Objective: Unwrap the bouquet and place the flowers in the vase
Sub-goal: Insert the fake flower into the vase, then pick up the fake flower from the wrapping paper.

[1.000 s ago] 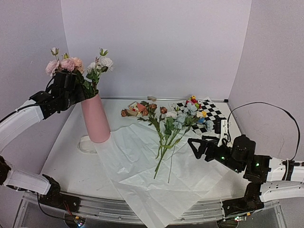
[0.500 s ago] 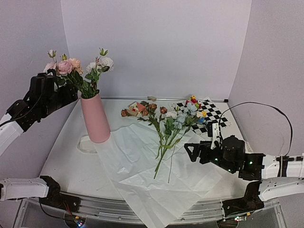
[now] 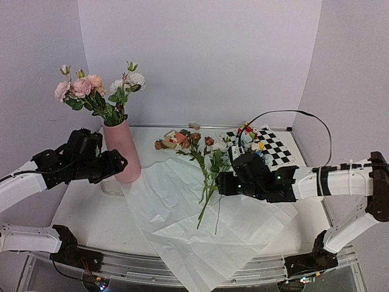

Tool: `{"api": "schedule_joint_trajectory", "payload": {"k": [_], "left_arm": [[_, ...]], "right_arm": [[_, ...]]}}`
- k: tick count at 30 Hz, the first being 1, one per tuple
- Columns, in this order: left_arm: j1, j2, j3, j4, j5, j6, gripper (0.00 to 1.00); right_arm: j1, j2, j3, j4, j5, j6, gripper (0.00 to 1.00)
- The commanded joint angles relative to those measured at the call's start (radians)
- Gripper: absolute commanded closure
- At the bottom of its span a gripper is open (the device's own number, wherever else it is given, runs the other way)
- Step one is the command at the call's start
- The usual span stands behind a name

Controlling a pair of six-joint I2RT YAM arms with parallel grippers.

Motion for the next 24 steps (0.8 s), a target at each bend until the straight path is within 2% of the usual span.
{"api": "schedule_joint_trajectory", "payload": {"k": [1, 7, 13, 24], "left_arm": [[-0.078, -0.038, -0.027, 0.053, -0.042, -0.082, 0.22], [-0.085, -0.086, -0.164, 0.202, 0.056, -0.107, 0.22], [-0.088, -0.085, -0.207, 0.271, 0.122, -0.081, 0.2], [-0.088, -0.1, -0.241, 0.338, 0.124, -0.03, 0.2]], "right_arm": [[-0.005, 0.127, 0.156, -0.122, 0.008, 0.002, 0.44], [-0.025, 0.289, 0.3, -0.145, 0.02, -0.002, 0.46], [-0.066, 0.435, 0.436, -0.195, 0.01, -0.029, 0.46], [-0.115, 0.624, 0.617, -0.254, -0.023, -0.071, 0.48]]}}
